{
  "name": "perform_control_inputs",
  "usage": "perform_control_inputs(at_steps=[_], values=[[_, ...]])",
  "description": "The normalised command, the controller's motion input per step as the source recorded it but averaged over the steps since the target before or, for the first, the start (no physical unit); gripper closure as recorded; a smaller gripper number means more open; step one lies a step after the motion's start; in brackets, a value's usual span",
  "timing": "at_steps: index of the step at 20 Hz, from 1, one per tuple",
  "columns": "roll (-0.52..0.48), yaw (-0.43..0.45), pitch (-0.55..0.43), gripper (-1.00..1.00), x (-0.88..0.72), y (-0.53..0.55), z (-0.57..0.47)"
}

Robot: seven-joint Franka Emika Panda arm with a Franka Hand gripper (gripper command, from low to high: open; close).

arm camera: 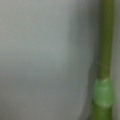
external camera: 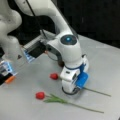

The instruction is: Flower insertion into a vase

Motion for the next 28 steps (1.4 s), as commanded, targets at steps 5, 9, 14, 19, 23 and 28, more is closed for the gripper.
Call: perform_control_inputs(at_steps=[5, 9, 14, 19, 23, 28], values=[[0.029, -0.138, 0.013, 1.0, 0.16, -0.05, -0.04], [-0.001, -0.133, 0.014, 1.0, 0.11, -0.03, -0.02], [-0.019, -0.129, 0.02, 1.0, 0.07, 0.01, 0.0], [-0.025, -0.112, 0.028, 1.0, 0.05, 0.01, 0.01], [-0.013, -0.094, 0.07, 1.0, -0.01, 0.03, 0.08], [0.0, -0.093, 0.118, 1.0, -0.11, 0.01, 0.21]])
